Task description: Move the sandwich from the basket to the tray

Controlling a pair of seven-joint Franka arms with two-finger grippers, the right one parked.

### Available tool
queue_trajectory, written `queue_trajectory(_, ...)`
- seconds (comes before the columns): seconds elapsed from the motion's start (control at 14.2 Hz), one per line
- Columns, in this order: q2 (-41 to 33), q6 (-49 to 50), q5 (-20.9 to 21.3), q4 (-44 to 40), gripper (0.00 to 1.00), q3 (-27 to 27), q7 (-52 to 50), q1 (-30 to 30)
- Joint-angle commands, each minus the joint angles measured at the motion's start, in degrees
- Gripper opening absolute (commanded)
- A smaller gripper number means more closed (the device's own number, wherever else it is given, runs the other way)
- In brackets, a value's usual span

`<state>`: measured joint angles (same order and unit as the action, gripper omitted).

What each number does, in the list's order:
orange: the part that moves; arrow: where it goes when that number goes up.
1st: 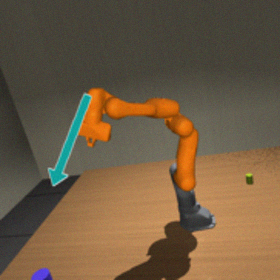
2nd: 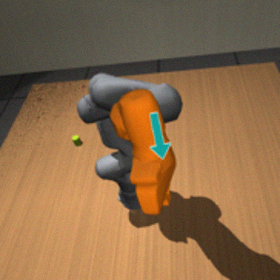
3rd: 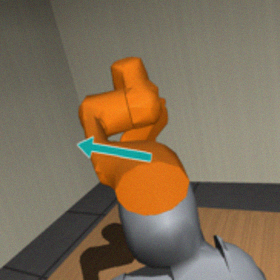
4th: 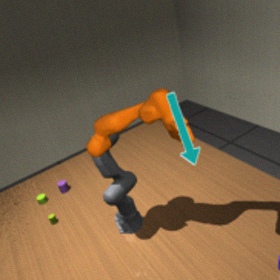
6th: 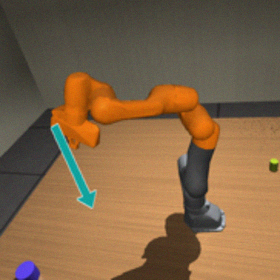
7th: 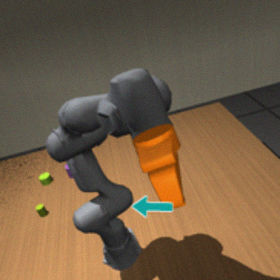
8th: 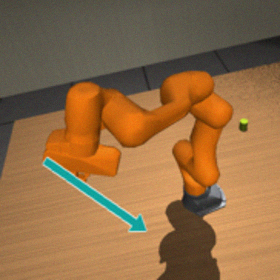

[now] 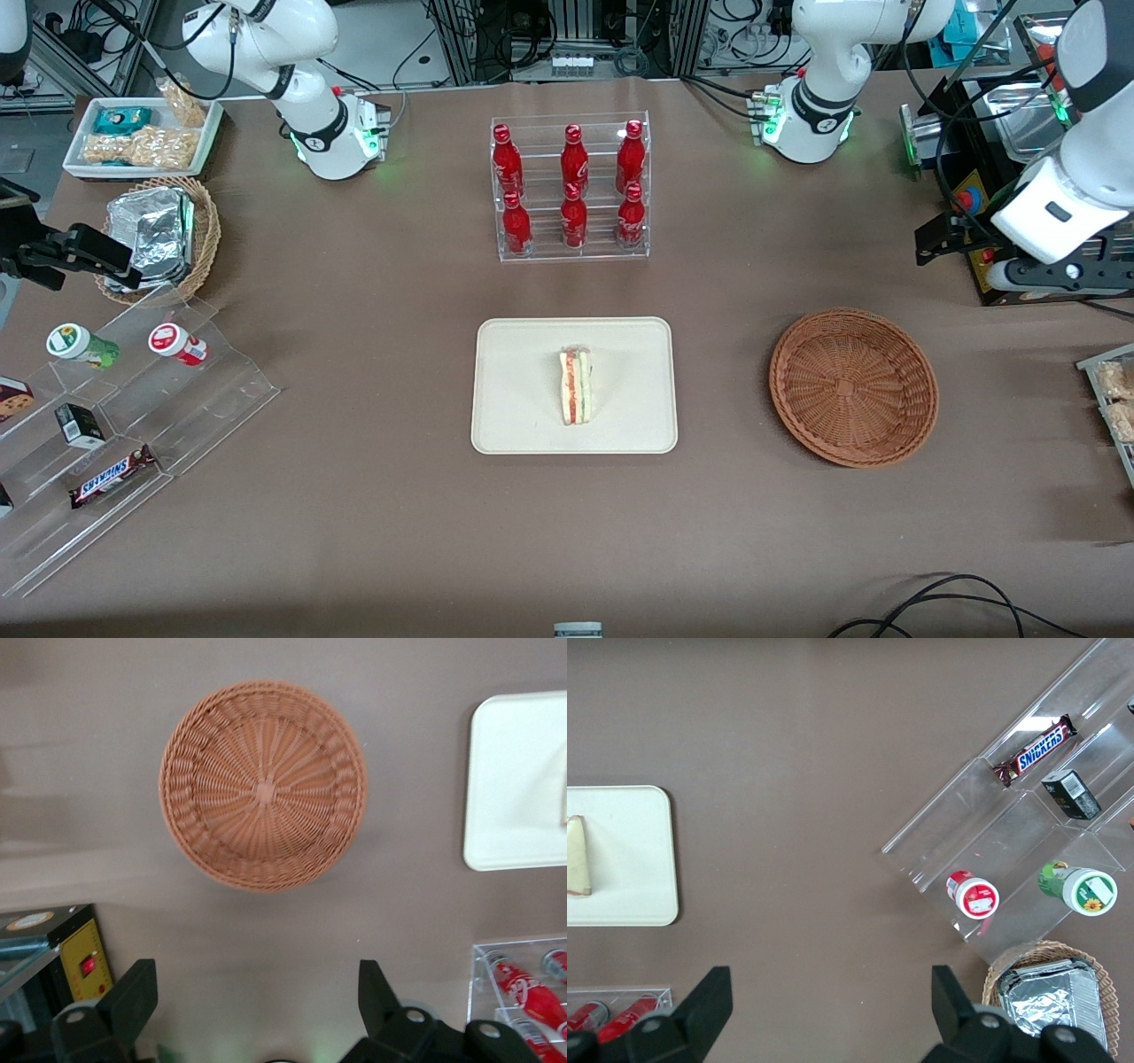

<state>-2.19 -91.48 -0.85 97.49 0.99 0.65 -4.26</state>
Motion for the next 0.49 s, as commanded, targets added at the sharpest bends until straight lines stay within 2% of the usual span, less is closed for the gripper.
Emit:
queue_trajectory(0.0, 1.31, -0.1, -1.7, -3.79, 1.0, -0.29, 2.68, 1.63)
queue_trajectory(0.42, 3.78, -1.33, -1.17, -7.05, 1.0, -3.89, 2.07, 5.14)
